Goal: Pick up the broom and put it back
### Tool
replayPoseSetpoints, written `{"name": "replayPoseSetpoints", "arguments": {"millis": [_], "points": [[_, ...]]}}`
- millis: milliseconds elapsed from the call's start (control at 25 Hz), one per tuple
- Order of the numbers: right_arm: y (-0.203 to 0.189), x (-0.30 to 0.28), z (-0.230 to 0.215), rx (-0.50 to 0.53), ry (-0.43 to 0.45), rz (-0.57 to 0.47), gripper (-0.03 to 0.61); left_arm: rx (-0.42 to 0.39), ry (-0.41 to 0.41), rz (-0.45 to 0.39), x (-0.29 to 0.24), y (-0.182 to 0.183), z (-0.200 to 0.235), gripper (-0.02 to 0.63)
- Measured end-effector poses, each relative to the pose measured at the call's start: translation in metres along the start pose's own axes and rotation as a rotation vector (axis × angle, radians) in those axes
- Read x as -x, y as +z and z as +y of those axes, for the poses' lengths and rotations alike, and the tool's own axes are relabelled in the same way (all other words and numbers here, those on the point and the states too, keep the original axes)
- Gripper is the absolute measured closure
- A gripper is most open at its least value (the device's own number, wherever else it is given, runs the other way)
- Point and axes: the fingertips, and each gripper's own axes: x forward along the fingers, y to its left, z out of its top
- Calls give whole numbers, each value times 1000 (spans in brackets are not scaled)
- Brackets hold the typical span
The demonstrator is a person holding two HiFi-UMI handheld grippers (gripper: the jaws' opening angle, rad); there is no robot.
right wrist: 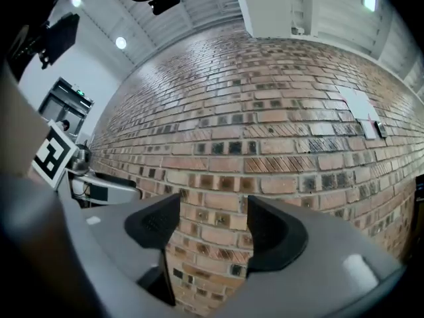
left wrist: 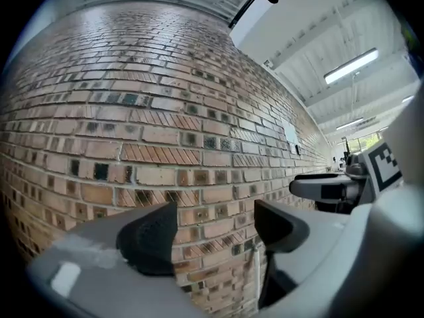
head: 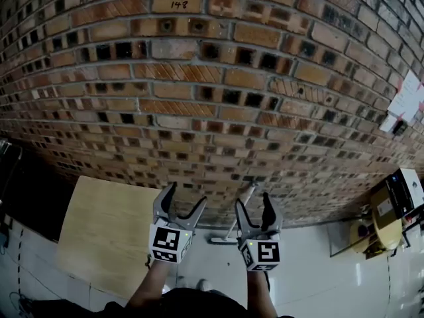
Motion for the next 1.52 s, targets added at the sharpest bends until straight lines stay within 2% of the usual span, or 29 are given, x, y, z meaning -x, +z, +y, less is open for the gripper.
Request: {"name": "replayPoseSetpoints", "arguments": {"millis": [160, 320, 440, 560, 760, 920, 1000, 1240, 1520], "points": [[2, 19, 20, 20, 40, 15, 239, 22, 10, 2, 14, 0, -7, 247], [5, 41, 6, -2, 23, -21, 238, 3, 29, -15, 23, 0, -24, 247], [3, 59, -12, -28, 38, -31, 238, 1, 55, -13, 31, -3, -51, 247], [1, 78, -31, -46, 100, -27, 238, 9, 101, -15, 38, 2, -85, 247], [-5, 121, -80, -34, 167, 31, 238, 41, 152, -33, 42, 15, -156, 247], [0, 150, -103, -53, 170, 61, 238, 23, 195, 26, 55, 13, -193, 247], [5, 161, -102, -58, 177, 57, 238, 27, 201, 28, 62, 15, -206, 247], [10, 184, -94, -55, 161, 34, 238, 20, 205, -9, 80, 21, -225, 247], [14, 188, -69, -57, 186, 24, 238, 14, 255, -8, 116, 18, -207, 247]]}}
